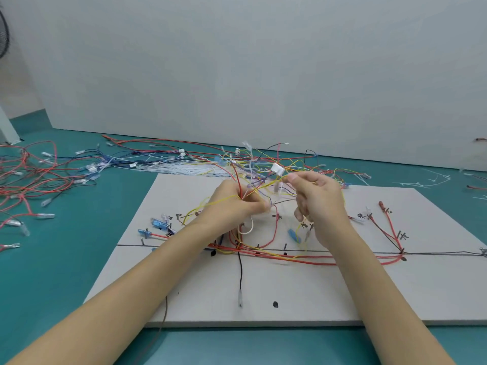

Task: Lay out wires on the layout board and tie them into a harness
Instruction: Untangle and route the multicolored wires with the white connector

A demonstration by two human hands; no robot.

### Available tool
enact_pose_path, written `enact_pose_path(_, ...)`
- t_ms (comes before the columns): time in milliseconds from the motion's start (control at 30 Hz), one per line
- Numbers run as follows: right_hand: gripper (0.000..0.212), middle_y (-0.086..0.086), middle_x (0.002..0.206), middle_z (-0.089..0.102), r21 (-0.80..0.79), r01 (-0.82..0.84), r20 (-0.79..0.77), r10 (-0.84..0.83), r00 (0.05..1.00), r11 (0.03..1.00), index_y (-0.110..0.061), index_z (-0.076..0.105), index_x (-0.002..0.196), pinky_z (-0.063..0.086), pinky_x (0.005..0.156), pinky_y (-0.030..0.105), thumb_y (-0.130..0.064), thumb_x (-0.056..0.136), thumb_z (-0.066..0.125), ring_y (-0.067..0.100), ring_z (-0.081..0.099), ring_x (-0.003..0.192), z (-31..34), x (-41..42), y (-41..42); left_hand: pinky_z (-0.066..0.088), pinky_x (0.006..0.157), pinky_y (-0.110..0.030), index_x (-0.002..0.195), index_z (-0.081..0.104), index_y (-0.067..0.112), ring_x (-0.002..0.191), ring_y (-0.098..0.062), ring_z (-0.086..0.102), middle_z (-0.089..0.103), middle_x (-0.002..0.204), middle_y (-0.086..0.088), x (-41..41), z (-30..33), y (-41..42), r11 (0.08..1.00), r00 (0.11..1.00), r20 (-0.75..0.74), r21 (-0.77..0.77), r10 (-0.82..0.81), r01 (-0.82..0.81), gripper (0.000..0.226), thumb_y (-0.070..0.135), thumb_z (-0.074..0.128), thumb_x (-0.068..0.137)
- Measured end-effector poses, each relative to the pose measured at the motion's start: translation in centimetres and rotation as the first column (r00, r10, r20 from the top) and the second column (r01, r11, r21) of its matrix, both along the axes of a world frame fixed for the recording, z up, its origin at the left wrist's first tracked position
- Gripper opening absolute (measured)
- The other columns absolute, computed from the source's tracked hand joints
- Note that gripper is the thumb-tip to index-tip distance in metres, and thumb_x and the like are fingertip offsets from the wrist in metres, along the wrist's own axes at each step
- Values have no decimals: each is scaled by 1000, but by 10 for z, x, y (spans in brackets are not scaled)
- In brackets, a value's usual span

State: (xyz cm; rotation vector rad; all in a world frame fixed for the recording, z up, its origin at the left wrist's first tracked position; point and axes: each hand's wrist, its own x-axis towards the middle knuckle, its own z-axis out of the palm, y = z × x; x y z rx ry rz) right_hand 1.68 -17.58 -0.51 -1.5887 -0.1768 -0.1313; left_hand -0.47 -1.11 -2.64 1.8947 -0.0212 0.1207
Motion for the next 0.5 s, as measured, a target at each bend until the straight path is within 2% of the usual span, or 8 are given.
enact_pose_path(67, 16, -6, 38, 26, 147, -59, -59, 68, 996, 987, -8, 67, 80, 29, 35, 18, -10, 92, 58, 11, 18, 32, 8, 0, -8, 53, 77, -28, 77, 76, 16, 75, -7, 68, 75, 75, 6, 0, -1, -2, 1000, 1000, -27, -20, 10, -11, 4, 14, 79, 77)
enact_pose_path(133, 14, -5, 41, 24, 209, -78, -81, 96, 992, 975, -6, 66, 82, 28, 36, 19, -10, 91, 56, 12, 17, 33, 13, 1, -15, 52, 83, -30, 79, 76, 18, 78, -7, 69, 76, 82, 2, 0, 0, -5, 998, 999, -26, -64, 23, -25, 7, 12, 77, 79)
enact_pose_path(167, 15, -4, 42, 24, 208, -71, -96, 93, 991, 976, -6, 66, 81, 27, 37, 19, -11, 89, 55, 13, 17, 34, 14, 1, -18, 52, 78, -27, 80, 76, 17, 72, -4, 68, 76, 85, 0, 0, 2, -5, 995, 999, -21, -95, 25, -27, 6, 11, 76, 80)
enact_pose_path(233, 17, -3, 44, 23, 181, -63, -135, 89, 987, 981, -7, 64, 71, 27, 39, 21, -11, 85, 55, 14, 17, 36, 16, 1, -22, 47, 56, -18, 83, 74, 11, 50, 1, 59, 75, 89, -4, -2, 10, -6, 981, 1000, -15, -190, 26, -29, 6, 11, 69, 86)
enact_pose_path(300, 19, -2, 45, 23, 170, -155, -169, 183, 968, 973, -9, 62, 61, 29, 43, 25, -11, 79, 56, 15, 19, 40, 19, 1, -30, 35, 37, -16, 92, 73, 8, 31, -3, 38, 75, 95, -7, -4, 17, -4, 949, 998, -46, -310, 41, -54, 15, 15, 59, 93)
enact_pose_path(333, 16, -2, 46, 25, 175, -257, -175, 287, 942, 950, -10, 62, 60, 31, 45, 26, -11, 75, 57, 15, 22, 42, 21, 0, -35, 32, 34, -15, 97, 72, 8, 28, -6, 28, 75, 98, -9, -4, 20, -2, 929, 996, -73, -363, 42, -66, 19, 17, 55, 95)
enact_pose_path(400, 7, 0, 51, 35, 178, -480, -169, 508, 845, 859, -9, 64, 63, 35, 45, 25, -14, 67, 62, 15, 32, 45, 23, -3, -40, 31, 33, -16, 105, 70, 8, 27, -7, 20, 75, 100, -13, -5, 25, 3, 901, 992, -123, -430, 11, -63, 24, 18, 50, 96)
enact_pose_path(500, 8, 0, 57, 45, 91, -631, -187, 636, 749, 770, -11, 69, 68, 37, 45, 23, -16, 70, 63, 14, 37, 46, 21, -8, -36, 29, 35, -16, 103, 68, 6, 28, -9, 20, 75, 85, -16, -5, 27, 8, 934, 984, -180, -351, 7, -71, 28, 20, 45, 95)
